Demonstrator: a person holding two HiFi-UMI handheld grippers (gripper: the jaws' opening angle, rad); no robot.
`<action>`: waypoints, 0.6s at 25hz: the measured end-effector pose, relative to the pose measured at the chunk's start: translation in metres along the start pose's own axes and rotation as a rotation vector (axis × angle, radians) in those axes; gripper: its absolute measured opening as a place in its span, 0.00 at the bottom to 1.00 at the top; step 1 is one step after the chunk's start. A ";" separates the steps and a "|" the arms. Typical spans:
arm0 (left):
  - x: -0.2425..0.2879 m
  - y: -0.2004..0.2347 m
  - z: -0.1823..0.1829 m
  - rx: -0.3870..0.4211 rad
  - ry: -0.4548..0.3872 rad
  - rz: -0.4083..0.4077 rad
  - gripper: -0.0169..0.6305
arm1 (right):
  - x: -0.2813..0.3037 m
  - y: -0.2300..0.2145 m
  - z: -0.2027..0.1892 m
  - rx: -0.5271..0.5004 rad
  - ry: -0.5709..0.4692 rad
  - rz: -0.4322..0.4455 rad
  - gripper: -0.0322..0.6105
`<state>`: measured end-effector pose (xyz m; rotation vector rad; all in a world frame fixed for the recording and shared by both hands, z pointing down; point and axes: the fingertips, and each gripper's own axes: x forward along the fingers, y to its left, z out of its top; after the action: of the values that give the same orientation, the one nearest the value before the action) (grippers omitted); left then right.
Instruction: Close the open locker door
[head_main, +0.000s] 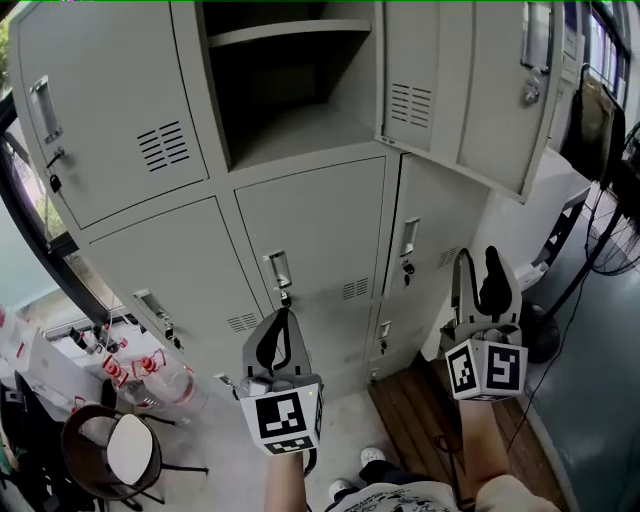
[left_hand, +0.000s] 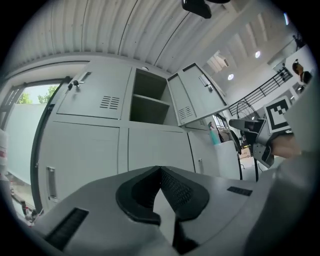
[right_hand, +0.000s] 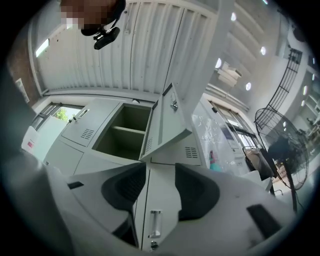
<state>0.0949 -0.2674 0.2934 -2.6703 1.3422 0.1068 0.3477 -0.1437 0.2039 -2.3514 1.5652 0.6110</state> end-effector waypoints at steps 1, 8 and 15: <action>0.007 -0.010 0.004 0.002 -0.012 -0.018 0.03 | 0.004 -0.009 0.007 0.001 -0.017 -0.006 0.33; 0.038 -0.070 0.025 0.013 -0.067 -0.120 0.03 | 0.021 -0.051 0.046 -0.033 -0.120 -0.026 0.33; 0.044 -0.095 0.028 0.017 -0.074 -0.159 0.03 | 0.036 -0.061 0.058 -0.020 -0.144 0.025 0.33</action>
<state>0.1974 -0.2423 0.2695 -2.7181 1.1002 0.1724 0.4041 -0.1240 0.1342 -2.2498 1.5331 0.7867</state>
